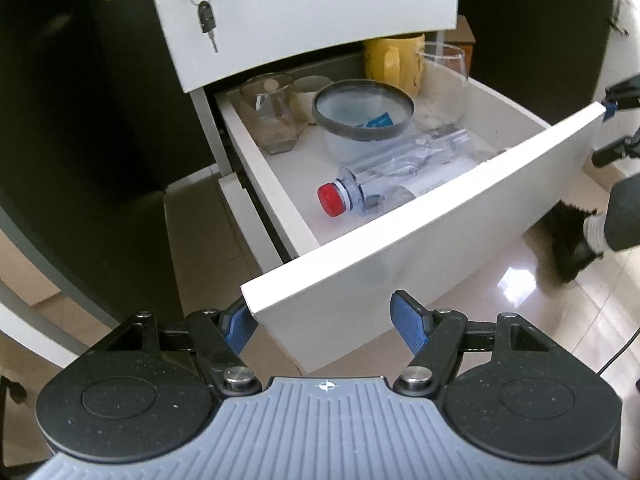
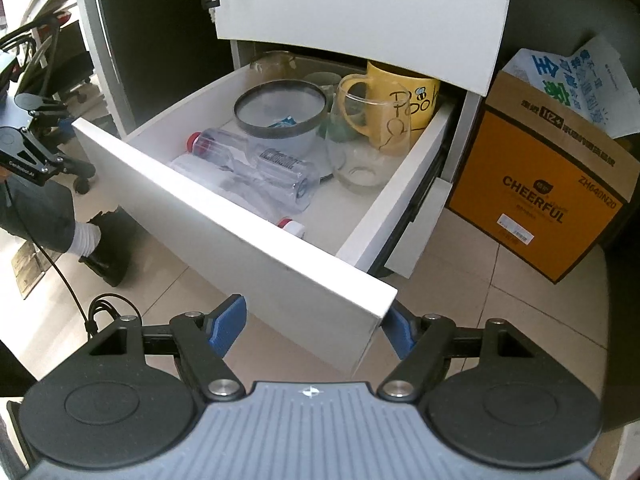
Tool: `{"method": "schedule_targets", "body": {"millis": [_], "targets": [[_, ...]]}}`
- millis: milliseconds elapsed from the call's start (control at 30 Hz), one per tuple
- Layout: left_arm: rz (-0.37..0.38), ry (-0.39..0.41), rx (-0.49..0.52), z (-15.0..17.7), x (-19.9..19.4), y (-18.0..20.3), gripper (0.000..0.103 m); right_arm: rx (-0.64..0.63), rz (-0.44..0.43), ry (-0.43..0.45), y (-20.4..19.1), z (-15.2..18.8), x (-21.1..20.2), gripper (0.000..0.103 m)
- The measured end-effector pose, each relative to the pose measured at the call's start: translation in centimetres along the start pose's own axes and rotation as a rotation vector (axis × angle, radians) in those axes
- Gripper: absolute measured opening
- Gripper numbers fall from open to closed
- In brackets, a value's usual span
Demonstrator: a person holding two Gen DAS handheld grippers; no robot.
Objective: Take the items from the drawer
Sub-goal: 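Hold the drawer with the left tool while the right tool reaches inside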
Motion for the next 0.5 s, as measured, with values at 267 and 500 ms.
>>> {"method": "schedule_targets", "body": {"millis": [267,500], "targets": [[0.002,-0.03,0.016,-0.42,0.01,-0.02,0.072,-0.019,-0.017,-0.017,-0.22,0.37,-0.42,0.08],[0.011,-0.036,0.024,-0.18,0.15,0.1,0.071,-0.036,-0.033,-0.033,0.07,0.12,-0.23,0.08]]}}
Point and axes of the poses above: each gripper's, at about its wrist camera, not at the fingertips, and x roughly the way its jaws point, y to its right, z to its underside, the point moved 4 cm from there along x, roughly the way its jaws point, and after that the axes turned 7 degrees about z, right-handed, at the moved point
